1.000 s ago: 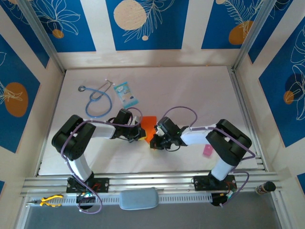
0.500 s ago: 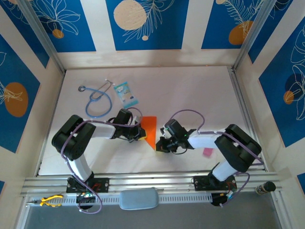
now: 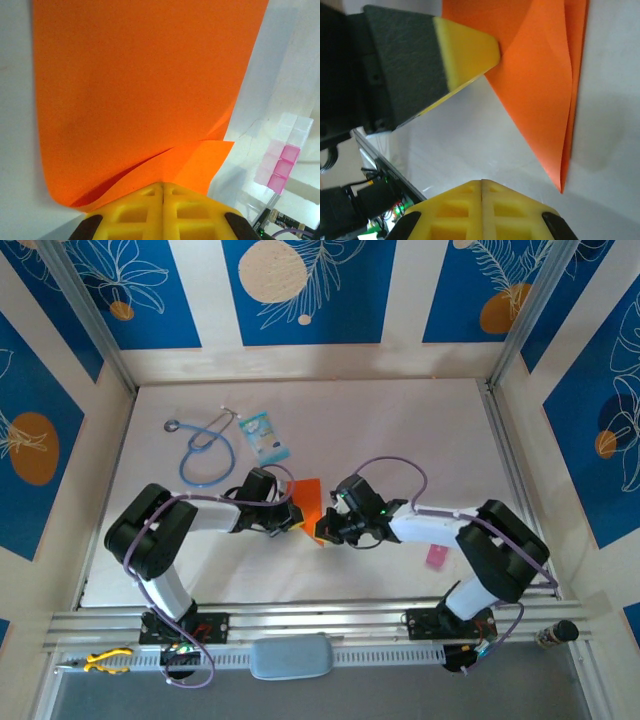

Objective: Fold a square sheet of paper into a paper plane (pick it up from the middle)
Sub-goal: Third fold the triangle at the center of the table.

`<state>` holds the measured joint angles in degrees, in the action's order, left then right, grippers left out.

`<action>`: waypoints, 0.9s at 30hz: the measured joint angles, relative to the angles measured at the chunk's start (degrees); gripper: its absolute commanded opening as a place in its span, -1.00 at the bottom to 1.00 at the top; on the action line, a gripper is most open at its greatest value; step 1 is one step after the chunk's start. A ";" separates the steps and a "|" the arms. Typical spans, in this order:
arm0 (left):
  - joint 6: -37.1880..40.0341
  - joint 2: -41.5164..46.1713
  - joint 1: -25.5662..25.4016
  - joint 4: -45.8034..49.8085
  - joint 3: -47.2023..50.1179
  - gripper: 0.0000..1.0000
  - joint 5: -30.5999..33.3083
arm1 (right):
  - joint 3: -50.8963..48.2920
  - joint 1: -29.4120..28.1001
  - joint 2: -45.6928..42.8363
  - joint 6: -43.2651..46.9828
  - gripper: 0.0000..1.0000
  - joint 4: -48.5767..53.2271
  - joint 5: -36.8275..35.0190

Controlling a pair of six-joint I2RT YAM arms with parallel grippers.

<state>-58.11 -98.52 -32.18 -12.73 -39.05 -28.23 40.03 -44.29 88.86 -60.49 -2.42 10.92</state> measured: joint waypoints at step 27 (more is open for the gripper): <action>3.48 0.22 -0.22 3.69 -2.10 -0.97 0.66 | -0.07 -0.28 9.57 -6.12 -0.95 -8.59 -2.47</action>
<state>-54.63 -98.30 -32.40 -9.04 -41.15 -27.57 39.97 -44.58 98.43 -66.61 -11.00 8.45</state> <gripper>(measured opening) 0.061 0.045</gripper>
